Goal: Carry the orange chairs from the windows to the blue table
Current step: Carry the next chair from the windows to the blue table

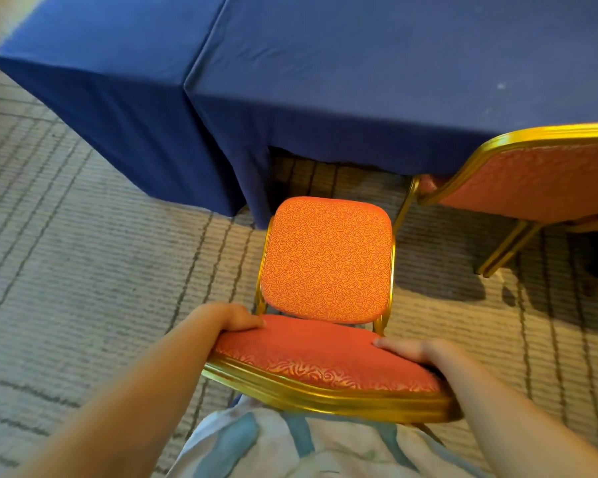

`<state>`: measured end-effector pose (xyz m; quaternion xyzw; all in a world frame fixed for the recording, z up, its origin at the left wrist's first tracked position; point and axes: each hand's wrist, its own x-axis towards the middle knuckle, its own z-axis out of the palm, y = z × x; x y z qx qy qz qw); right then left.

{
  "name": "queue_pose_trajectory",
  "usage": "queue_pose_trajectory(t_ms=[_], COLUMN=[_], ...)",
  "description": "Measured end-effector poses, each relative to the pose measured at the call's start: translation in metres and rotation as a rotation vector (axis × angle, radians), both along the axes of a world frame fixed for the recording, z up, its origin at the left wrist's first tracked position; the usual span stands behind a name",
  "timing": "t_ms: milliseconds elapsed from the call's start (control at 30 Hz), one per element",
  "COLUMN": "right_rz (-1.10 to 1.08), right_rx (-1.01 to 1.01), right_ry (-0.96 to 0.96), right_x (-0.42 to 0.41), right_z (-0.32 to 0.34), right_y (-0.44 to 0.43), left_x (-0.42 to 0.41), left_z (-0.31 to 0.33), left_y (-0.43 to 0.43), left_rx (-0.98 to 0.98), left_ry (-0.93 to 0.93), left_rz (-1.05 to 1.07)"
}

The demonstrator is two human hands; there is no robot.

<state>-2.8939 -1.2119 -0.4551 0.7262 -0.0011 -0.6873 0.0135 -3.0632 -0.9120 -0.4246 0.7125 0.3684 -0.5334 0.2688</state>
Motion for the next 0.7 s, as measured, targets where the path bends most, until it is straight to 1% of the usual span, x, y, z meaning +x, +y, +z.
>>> queue_pose_trajectory(t_ms=[67,167,267,333,533,700], right_rz=[0.014,0.019,0.048,0.064,0.06,0.053], right_rx=[-0.029,-0.001,-0.03,-0.045,0.013,0.116], right_ry=[0.006,-0.021,-0.029,-0.038,-0.063,-0.1], right_x=[0.0,-0.001,0.0,0.003,0.021,0.048], right_z=[0.003,0.005,0.009,0.012,0.035,0.041], right_y=[0.002,0.003,0.003,0.007,0.027,0.044], left_x=[0.0,-0.001,0.0,0.004,0.03,0.065], left_z=[0.003,0.006,0.006,0.011,0.033,0.049], left_y=[0.001,0.007,0.01,0.014,0.036,0.059], left_rx=[-0.022,-0.108,-0.119,-0.106,-0.052,-0.016], left_ry=[0.042,0.188,0.24,0.233,0.186,0.157], left_rz=[0.039,0.178,0.169,0.16,0.112,0.084])
